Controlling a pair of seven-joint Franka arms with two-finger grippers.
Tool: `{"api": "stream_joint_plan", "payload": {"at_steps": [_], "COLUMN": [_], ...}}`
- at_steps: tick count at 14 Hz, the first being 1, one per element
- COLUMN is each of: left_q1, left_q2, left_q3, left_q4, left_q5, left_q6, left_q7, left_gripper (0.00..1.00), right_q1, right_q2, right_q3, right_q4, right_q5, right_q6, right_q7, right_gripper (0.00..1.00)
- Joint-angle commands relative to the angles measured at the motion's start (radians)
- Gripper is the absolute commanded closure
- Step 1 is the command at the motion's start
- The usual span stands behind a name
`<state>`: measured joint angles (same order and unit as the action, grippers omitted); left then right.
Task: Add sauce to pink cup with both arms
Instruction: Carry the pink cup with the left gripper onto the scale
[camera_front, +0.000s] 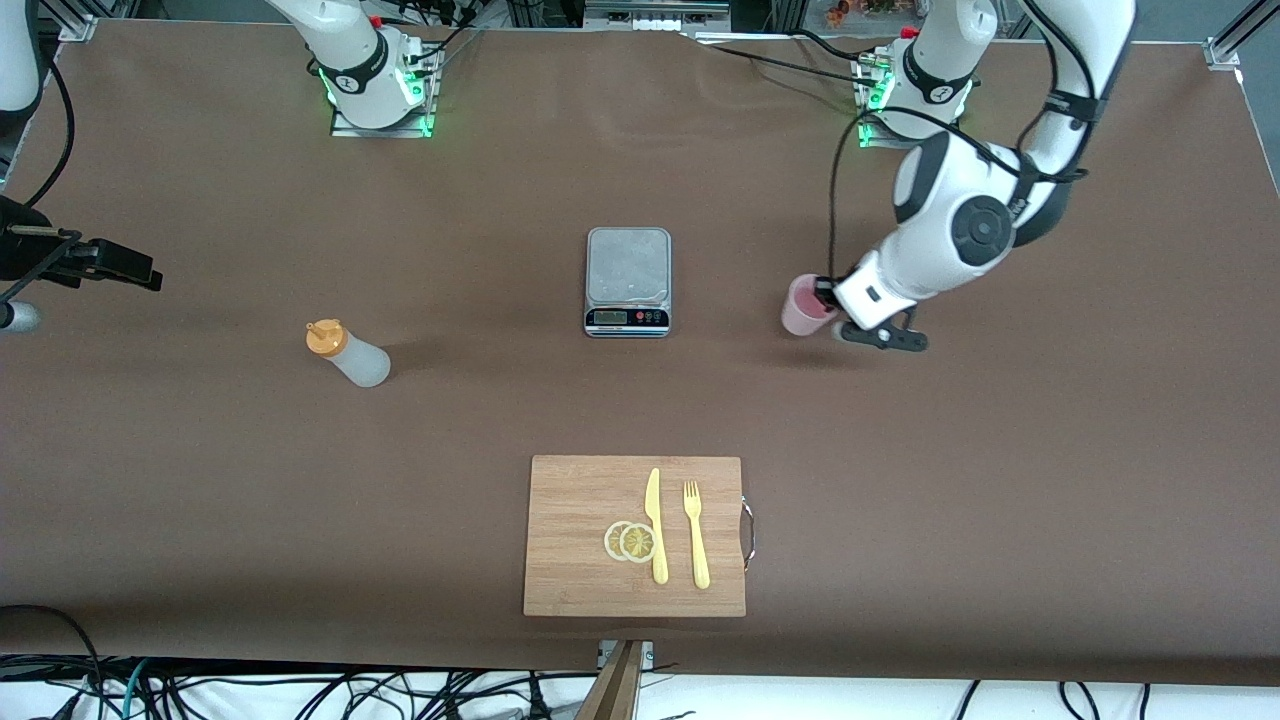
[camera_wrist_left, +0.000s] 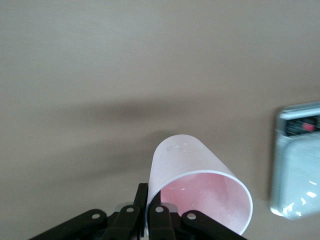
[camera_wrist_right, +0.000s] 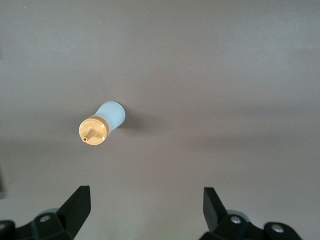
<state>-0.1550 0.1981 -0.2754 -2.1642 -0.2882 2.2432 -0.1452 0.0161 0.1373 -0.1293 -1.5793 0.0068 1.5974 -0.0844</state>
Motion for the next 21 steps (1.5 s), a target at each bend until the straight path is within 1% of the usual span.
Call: {"api": "stream_joint_plan", "payload": {"at_steps": [1,2,4,6,7,9,11,14,16,18,21], "left_q1": [-0.081,-0.116,-0.213,-0.312,-0.36,-0.418,-0.437,-0.439,-0.439,-0.439,-0.448], "left_q2": [-0.02,-0.016,0.015,0.078,0.121,0.187,0.224,0.236,0.244,0.253,0.268], "left_q3": [-0.066,-0.083,-0.085,-0.085,-0.084,-0.074,-0.047,-0.012,0.019,0.025,0.027], "left_q4": [0.01,0.033,0.073,0.113,0.139,0.187,0.21,0.215,0.262,0.284,0.282], "left_q5": [-0.081,-0.094,-0.135,-0.158,-0.151,-0.146,-0.1,-0.039,-0.016,-0.011,-0.011], "left_q6": [-0.01,-0.001,0.03,0.108,0.14,0.154,0.154,0.148,0.116,0.095,0.096], "left_q7": [-0.142,-0.207,-0.299,-0.376,-0.434,-0.468,-0.471,-0.47,-0.47,-0.47,-0.471], "left_gripper": [1.0,1.0,1.0,1.0,1.0,1.0,1.0,1.0,1.0,1.0,1.0], "right_q1": [-0.004,-0.004,-0.004,-0.005,-0.005,-0.005,-0.004,0.001,0.001,-0.002,-0.005], "right_q2": [-0.002,-0.002,-0.002,-0.002,-0.002,-0.001,-0.001,-0.001,0.01,0.012,0.013], "right_q3": [0.005,0.005,0.005,0.005,0.005,0.005,0.005,0.007,0.007,0.005,0.007], "right_q4": [0.016,0.016,0.016,0.016,0.016,0.015,0.016,0.013,0.015,0.015,0.015], "right_q5": [-0.016,-0.016,-0.016,-0.016,-0.016,-0.016,-0.016,-0.014,-0.014,-0.014,-0.011], "right_q6": [-0.013,-0.013,-0.013,-0.011,-0.011,-0.013,-0.011,-0.01,-0.007,-0.005,-0.013], "right_q7": [0.003,0.005,0.003,0.003,0.003,0.003,0.005,0.009,0.006,0.006,0.005], "right_gripper": [0.0,0.0,0.0,0.0,0.0,0.0,0.0,0.0,0.0,0.0,0.0]}}
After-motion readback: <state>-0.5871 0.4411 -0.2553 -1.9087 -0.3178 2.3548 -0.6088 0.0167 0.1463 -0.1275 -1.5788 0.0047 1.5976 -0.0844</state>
